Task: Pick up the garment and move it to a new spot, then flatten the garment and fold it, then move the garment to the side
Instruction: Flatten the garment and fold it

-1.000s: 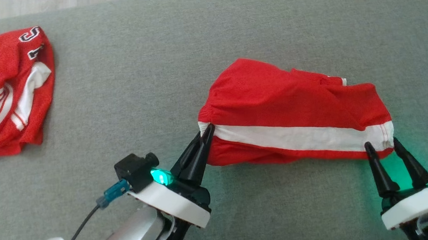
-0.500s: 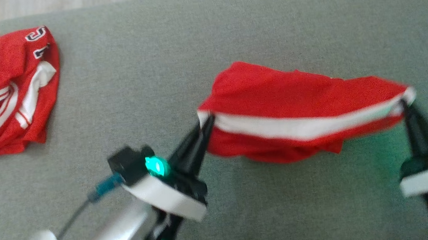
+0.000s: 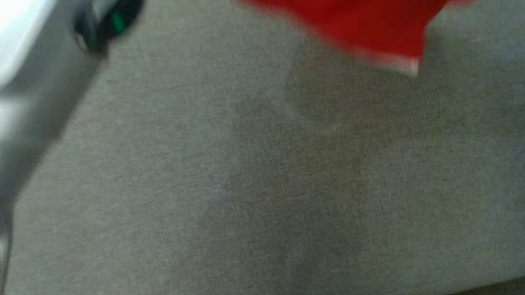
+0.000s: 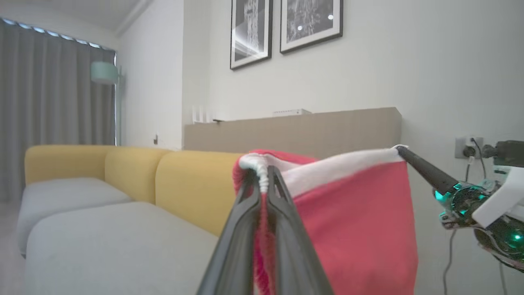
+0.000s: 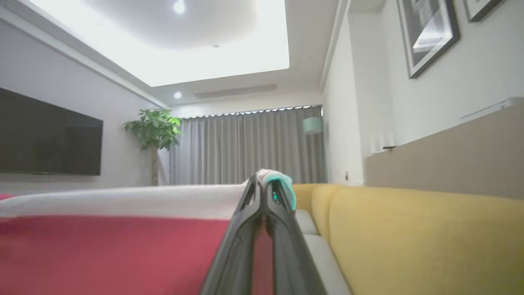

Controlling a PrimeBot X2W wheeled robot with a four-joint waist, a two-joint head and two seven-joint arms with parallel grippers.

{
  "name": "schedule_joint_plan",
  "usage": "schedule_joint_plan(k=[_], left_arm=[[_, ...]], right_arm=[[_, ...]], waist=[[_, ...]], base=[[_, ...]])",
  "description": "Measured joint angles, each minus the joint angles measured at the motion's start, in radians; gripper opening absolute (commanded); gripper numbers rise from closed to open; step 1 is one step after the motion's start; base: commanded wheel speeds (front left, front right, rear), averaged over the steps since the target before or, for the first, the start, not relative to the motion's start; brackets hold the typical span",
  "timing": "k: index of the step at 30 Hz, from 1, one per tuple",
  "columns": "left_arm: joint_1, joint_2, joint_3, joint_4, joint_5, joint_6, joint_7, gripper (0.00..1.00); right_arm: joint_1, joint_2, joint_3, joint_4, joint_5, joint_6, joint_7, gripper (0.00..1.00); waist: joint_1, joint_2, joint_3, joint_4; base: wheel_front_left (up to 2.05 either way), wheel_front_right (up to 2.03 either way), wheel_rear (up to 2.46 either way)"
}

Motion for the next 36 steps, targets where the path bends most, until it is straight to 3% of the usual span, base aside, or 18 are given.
schedule_joint_plan(k=[5, 10, 16, 23, 28, 32, 36], left_arm=[[-0.158, -0.065, 0.019, 0.094, 0.029, 0.0, -0.07, 0.0], [-0.092, -0.079, 0.021, 0.092, 0.033, 0.0, -0.074, 0.0], [0.219, -0.058, 0.05, -0.001, 0.11, 0.0, -0.075, 0.0], [0.746, -0.042, 0.184, -0.089, 0.283, 0.0, -0.074, 0.0], [1.081, -0.093, 0.266, -0.167, 0.37, -0.001, -0.074, 0.0], [1.187, -0.145, 0.3, -0.239, 0.393, -0.001, -0.073, 0.0], [1.18, -0.146, 0.302, -0.281, 0.401, -0.001, -0.073, 0.0]], right_arm=[[-0.171, -0.007, -0.081, 0.015, -0.067, 0.0, -0.002, 0.0], [-0.126, -0.012, -0.084, -0.03, -0.082, 0.0, -0.002, 0.0], [0.145, 0.007, -0.099, -0.125, -0.086, 0.0, -0.002, 0.0], [0.589, 0.134, -0.13, -0.227, -0.107, 0.0, -0.002, 0.0], [0.811, 0.202, -0.159, -0.299, -0.104, 0.0, 0.001, 0.0], [0.937, 0.215, -0.225, -0.352, -0.098, 0.0, 0.001, 0.0], [0.958, 0.2, -0.231, -0.36, -0.109, 0.0, 0.001, 0.0]], waist=[[0.0001, 0.0, 0.087, -0.02], [-0.0002, 0.0, 0.108, -0.028], [-0.0004, 0.0, 0.092, -0.025], [-0.0007, 0.0001, 0.013, -0.026], [-0.0009, 0.0001, -0.047, -0.038], [-0.0007, 0.0001, -0.062, -0.016], [-0.0006, 0.0001, -0.058, 0.014]], base=[[0.0, 0.0, 0.0], [0.0, 0.0, 0.0], [0.0, 0.0, 0.0], [0.0, 0.0, 0.0], [0.0, 0.0, 0.0], [0.0, 0.0, 0.0], [0.0, 0.0, 0.0]])
